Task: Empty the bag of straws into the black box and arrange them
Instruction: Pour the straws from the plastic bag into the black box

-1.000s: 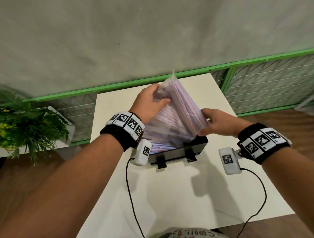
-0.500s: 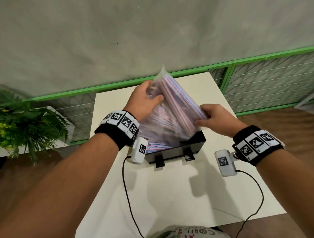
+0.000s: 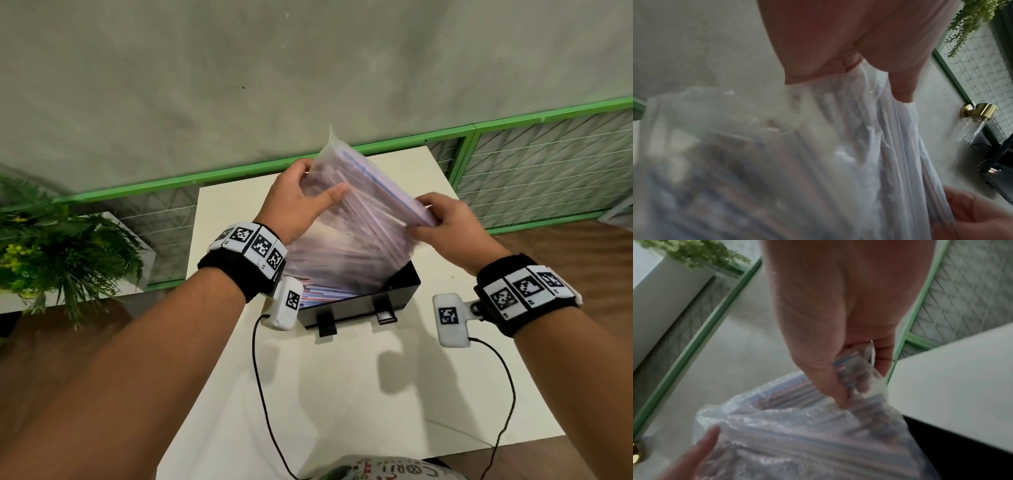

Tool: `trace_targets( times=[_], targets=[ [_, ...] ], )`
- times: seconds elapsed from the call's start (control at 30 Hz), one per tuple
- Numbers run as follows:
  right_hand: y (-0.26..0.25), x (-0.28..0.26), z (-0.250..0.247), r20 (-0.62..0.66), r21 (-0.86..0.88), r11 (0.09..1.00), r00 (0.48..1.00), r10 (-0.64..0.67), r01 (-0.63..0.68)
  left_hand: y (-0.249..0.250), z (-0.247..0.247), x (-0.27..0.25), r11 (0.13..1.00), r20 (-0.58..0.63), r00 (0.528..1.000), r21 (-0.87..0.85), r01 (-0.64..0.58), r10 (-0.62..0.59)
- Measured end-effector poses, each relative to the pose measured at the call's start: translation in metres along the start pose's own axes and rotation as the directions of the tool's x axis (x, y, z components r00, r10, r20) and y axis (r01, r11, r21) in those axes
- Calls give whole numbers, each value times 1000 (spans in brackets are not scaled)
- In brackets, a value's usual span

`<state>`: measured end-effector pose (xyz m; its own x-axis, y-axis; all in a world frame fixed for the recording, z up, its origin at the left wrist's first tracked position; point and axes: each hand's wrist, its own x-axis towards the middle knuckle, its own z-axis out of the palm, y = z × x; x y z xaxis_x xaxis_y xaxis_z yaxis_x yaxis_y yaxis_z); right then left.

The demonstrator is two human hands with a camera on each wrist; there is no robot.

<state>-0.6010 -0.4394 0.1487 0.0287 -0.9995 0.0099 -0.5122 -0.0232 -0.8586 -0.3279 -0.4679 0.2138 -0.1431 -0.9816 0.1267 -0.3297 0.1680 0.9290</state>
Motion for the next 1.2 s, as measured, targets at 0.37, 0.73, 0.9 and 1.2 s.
trace_targets(
  times=[0.37, 0.73, 0.9, 1.2],
  targets=[
    [-3, 2, 0, -76, 39, 999, 997, 32, -29, -6, -3, 2, 999, 1, 999, 39, -35, 35],
    [5, -1, 5, -147, 341, 930, 969, 197, -137, -9, -5, 3, 999, 13, 1000, 40, -10, 10],
    [12, -8, 7, 16, 285, 905, 946, 324, -315, -11, -5, 5, 999, 30, 999, -47, -24, 25],
    [13, -3, 7, 253, 432, 753, 868, 427, -496, -11, -7, 9, 985, -24, 998, -160, -69, 66]
  ],
)
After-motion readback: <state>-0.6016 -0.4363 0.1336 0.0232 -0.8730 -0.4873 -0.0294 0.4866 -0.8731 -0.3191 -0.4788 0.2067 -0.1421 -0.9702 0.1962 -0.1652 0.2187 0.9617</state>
